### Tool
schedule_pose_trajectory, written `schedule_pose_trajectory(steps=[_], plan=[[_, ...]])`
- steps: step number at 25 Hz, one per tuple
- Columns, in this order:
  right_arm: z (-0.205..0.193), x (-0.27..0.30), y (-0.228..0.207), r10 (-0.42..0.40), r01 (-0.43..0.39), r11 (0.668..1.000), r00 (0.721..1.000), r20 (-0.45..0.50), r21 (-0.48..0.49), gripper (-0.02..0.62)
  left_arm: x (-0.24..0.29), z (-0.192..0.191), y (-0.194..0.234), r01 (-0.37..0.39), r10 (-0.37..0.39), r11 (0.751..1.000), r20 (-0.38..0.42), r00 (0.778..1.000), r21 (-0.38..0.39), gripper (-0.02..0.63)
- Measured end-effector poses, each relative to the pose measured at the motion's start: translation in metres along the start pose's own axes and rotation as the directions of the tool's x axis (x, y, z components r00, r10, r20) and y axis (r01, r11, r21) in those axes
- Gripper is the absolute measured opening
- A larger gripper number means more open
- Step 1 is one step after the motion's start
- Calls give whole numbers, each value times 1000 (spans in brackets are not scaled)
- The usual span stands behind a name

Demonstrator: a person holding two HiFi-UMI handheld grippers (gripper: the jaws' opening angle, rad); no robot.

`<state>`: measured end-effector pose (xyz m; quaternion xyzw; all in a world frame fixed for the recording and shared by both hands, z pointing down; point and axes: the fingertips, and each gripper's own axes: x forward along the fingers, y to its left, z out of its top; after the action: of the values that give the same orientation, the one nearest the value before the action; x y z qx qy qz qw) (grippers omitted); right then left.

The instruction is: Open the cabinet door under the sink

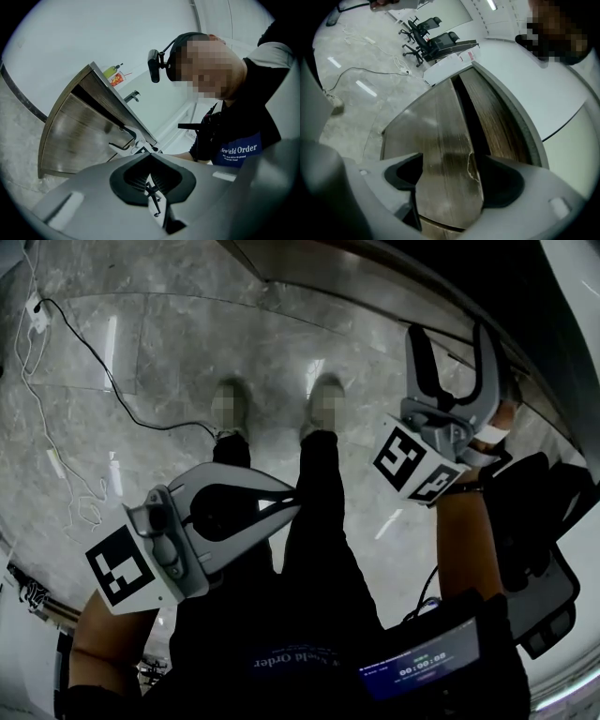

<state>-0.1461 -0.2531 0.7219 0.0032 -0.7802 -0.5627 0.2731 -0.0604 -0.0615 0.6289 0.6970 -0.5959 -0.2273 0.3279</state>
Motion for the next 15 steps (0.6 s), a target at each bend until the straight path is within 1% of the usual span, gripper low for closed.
schedule_pose_trajectory(steps=[4,6,9,11,13,14,15], plan=[[-6,12,-2,-72,69,997,996,-61,-36,381,1,-5,-1,17,-17,1000,-7,1000,-20,0],[-6,17,-2,-111,108,993,991,-79,-37,404,0,-9,0,25,-25,999,-15,1000,-29,0],[-7,22,0,-155,149,987,982,-111,-58,411,0,-17,2,33,-34,999,-31,999,-42,0],[-7,26,3,-171,163,984,977,-127,-73,428,-1,-18,1,38,-39,998,-35,999,-50,0],[-6,29,4,-172,162,984,975,-143,-76,476,0,-15,0,44,-46,998,-33,998,-52,0],[-6,29,4,-158,148,986,975,-153,-73,492,0,-14,-2,48,-49,998,-33,998,-51,0],[-5,27,5,-131,121,990,978,-164,-69,492,0,-12,-3,50,-51,997,-32,998,-51,0]])
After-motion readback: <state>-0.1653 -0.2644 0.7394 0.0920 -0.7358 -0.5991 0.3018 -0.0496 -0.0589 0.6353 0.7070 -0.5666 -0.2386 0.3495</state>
